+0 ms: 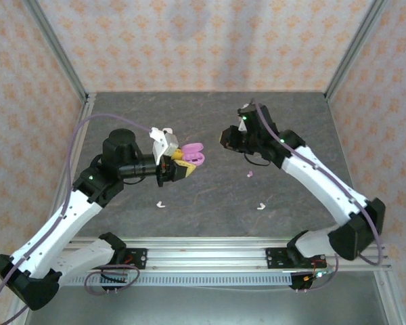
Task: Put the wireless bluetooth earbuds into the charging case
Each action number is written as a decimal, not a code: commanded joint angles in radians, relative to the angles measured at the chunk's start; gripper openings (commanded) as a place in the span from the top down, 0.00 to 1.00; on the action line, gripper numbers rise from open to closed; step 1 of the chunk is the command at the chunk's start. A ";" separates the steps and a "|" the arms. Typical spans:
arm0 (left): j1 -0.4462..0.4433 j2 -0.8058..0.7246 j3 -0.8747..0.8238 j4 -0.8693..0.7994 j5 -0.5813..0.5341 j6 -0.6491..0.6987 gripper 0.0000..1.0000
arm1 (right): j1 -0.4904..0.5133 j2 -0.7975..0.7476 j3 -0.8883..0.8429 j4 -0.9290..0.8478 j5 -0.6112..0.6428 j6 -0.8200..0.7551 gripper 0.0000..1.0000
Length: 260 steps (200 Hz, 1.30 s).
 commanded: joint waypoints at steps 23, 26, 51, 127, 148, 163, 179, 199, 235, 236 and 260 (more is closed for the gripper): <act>-0.005 0.009 -0.031 0.132 -0.064 -0.012 0.90 | -0.002 -0.143 -0.019 0.033 -0.046 0.101 0.86; -0.005 0.009 -0.034 0.138 -0.067 -0.012 0.90 | -0.002 -0.143 -0.021 0.040 -0.056 0.110 0.86; -0.005 0.017 -0.055 0.192 -0.088 -0.025 0.90 | 0.036 -0.210 -0.032 0.105 -0.098 0.149 0.86; -0.005 0.047 -0.058 0.235 -0.092 -0.033 0.91 | 0.239 -0.194 0.033 0.161 -0.065 0.125 0.86; -0.006 0.050 -0.056 0.233 -0.084 -0.032 0.91 | 0.259 -0.187 0.045 0.161 -0.052 0.098 0.86; -0.006 0.052 -0.053 0.222 -0.077 -0.028 0.91 | 0.268 -0.179 0.056 0.161 -0.053 0.091 0.86; -0.005 0.051 -0.051 0.215 -0.074 -0.025 0.91 | 0.280 -0.168 0.067 0.160 -0.056 0.077 0.86; -0.005 0.049 -0.053 0.213 -0.072 -0.023 0.91 | 0.292 -0.154 0.079 0.154 -0.055 0.055 0.86; -0.006 0.046 -0.052 0.206 -0.070 -0.023 0.92 | 0.313 -0.123 0.109 0.131 -0.033 0.003 0.85; -0.006 0.046 -0.053 0.206 -0.070 -0.023 0.92 | 0.313 -0.123 0.110 0.130 -0.033 0.001 0.86; -0.005 0.044 -0.053 0.203 -0.070 -0.023 0.92 | 0.321 -0.104 0.122 0.124 -0.026 -0.024 0.85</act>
